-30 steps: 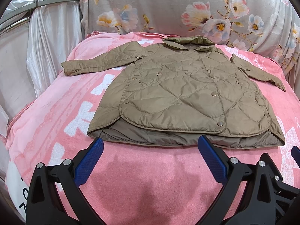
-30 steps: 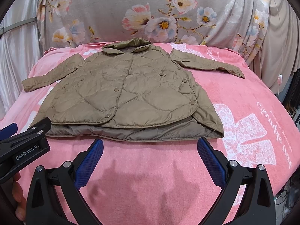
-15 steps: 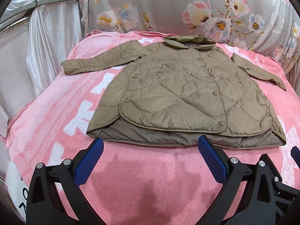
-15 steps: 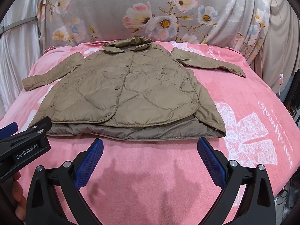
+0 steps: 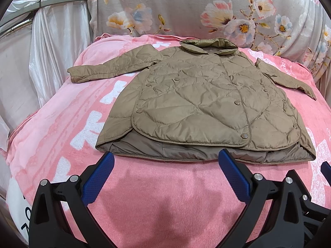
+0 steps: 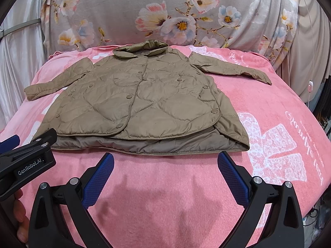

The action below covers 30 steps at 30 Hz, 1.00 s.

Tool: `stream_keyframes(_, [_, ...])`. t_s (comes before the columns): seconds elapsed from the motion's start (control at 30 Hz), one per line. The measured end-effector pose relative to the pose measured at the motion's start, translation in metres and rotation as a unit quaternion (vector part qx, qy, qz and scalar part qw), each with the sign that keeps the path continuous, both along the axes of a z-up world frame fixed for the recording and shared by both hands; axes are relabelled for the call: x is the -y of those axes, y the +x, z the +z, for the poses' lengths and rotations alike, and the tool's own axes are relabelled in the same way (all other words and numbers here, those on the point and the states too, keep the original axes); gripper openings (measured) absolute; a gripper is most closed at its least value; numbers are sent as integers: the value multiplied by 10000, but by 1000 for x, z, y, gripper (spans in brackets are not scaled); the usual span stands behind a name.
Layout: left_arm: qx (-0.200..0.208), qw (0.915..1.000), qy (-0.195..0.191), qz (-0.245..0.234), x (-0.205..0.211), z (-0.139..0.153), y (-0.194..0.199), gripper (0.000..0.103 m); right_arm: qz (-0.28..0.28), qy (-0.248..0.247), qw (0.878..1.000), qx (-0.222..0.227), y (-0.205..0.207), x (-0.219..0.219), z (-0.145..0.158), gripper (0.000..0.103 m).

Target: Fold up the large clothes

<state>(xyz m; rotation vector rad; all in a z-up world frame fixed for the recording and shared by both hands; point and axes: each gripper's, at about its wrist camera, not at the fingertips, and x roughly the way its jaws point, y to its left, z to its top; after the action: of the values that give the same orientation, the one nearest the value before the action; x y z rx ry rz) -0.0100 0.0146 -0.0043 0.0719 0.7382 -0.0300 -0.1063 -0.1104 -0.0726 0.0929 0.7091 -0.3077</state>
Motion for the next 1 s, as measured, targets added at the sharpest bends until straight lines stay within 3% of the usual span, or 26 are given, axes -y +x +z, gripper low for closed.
stream_keyframes(0.3, [-32, 10000, -33, 20, 0, -1, 1, 98, 22, 61, 10000, -23, 1, 4, -1, 98])
stream_keyframes(0.47, [-137, 9994, -289, 118, -11, -6, 16, 98, -11, 331, 9995, -12, 10, 40, -5, 98])
stream_keyframes(0.67, [-232, 9981, -370, 446, -27, -3, 68, 98, -265, 1074, 9938, 133, 35, 130, 5, 98])
stream_keyframes(0.8, [-215, 9972, -491, 527, -35, 0, 108, 98, -759, 1833, 9792, 416, 65, 224, 12, 98])
stream_keyframes(1.0, [-62, 9971, -504, 574, -34, 5, 171, 98, -1664, 2191, 9578, 838, 117, 347, 6, 98])
